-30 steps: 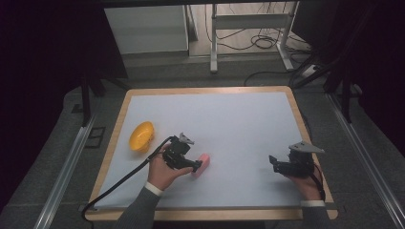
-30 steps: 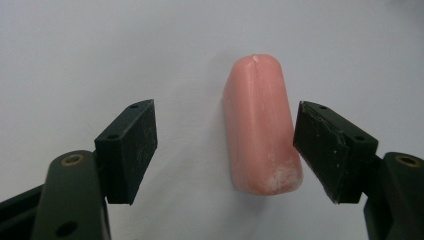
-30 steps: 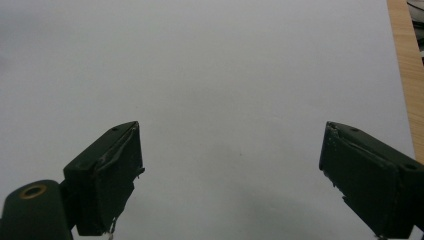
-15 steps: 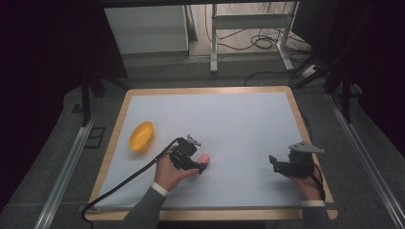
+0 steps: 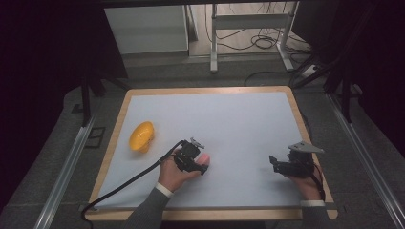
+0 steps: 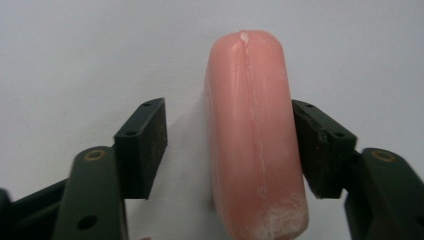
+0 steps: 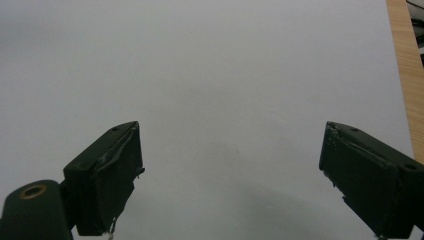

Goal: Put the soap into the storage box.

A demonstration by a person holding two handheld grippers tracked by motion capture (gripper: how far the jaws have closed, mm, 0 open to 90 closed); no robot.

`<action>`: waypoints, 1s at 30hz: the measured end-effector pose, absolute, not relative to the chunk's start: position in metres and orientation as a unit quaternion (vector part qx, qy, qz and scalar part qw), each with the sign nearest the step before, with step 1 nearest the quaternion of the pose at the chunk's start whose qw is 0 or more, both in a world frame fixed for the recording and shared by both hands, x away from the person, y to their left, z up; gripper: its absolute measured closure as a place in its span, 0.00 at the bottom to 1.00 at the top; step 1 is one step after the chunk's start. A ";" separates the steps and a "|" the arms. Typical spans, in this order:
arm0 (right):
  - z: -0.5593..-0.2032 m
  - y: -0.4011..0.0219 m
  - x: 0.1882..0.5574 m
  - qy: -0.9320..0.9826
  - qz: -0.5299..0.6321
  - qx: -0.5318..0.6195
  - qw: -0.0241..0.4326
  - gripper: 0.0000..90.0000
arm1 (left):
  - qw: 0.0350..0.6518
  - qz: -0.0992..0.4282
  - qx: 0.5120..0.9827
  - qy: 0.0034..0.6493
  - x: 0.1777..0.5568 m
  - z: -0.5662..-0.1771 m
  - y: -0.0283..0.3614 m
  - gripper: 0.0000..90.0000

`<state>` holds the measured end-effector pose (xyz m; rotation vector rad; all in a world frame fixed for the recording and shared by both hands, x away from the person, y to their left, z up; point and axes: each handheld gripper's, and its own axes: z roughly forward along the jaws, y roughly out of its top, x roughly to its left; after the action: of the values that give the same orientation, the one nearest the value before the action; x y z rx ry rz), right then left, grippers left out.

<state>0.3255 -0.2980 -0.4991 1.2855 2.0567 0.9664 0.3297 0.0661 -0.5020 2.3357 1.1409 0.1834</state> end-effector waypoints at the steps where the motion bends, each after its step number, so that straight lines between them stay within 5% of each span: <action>1: -0.499 -0.298 0.326 0.760 0.357 0.476 0.263 0.11 | 0.264 0.067 0.864 0.423 0.330 -0.502 0.066 0.43; 13: -0.499 -0.298 0.326 0.759 0.357 0.475 0.264 0.11 | 0.269 0.057 0.865 0.419 0.329 -0.500 0.067 0.67; 30: -0.495 -0.300 0.324 0.756 0.368 0.474 0.261 0.11 | 0.296 0.077 0.855 0.419 0.330 -0.486 0.079 0.67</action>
<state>0.3242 -0.2998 -0.4953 1.2843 2.0463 0.9960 0.3304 0.0787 -0.4863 2.2748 1.1135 0.2050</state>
